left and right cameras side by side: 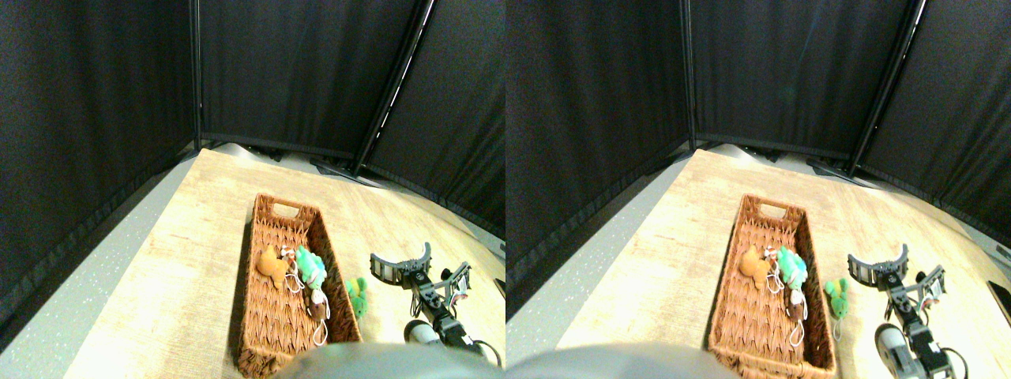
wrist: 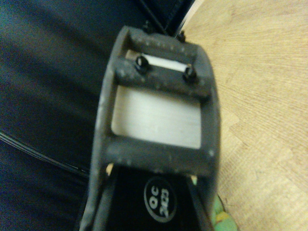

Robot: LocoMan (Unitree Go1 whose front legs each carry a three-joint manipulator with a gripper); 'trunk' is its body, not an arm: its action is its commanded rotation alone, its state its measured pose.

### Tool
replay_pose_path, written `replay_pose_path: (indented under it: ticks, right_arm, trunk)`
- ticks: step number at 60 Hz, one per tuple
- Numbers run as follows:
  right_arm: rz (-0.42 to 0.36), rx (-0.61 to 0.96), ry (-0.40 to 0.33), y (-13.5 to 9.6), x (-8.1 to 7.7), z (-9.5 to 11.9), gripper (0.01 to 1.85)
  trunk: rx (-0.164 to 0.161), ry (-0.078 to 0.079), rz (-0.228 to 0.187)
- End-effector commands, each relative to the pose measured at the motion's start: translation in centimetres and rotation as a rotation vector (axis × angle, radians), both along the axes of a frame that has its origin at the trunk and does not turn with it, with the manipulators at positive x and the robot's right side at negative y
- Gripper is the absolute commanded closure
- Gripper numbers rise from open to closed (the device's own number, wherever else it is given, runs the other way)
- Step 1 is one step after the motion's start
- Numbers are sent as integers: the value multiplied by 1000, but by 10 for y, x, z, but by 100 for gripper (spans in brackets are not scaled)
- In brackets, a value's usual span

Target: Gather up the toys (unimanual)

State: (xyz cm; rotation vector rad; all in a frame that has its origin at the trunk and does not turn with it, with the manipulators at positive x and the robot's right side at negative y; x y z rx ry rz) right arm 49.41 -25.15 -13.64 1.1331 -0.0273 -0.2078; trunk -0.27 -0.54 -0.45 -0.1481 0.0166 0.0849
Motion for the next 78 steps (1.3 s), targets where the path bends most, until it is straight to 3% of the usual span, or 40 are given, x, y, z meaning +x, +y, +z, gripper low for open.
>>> replay_pose_path:
  ticks: [1, 23, 31, 37, 53, 68, 78]
  right_arm:
    - [10, 29, -27, 2, 0, -5, 88]
    - [8, 173, 19, 17, -5, -39, 93]
    - [30, 181, 68, 20, -7, -51, 91]
    - [-15, 228, 100, 20, -8, -60, 92]
    - [-32, 279, 164, 18, -9, -81, 103]
    - [-20, 280, 245, 22, -9, -101, 101]
    - [-58, 301, 281, 24, -7, -109, 99]
  trunk:
    - [-19, 16, 1]
    - [-43, 25, 20]
    - [-55, 24, 25]
    - [-60, 25, 32]
    - [-73, 26, 39]
    - [-83, 30, 50]
    - [-87, 30, 53]
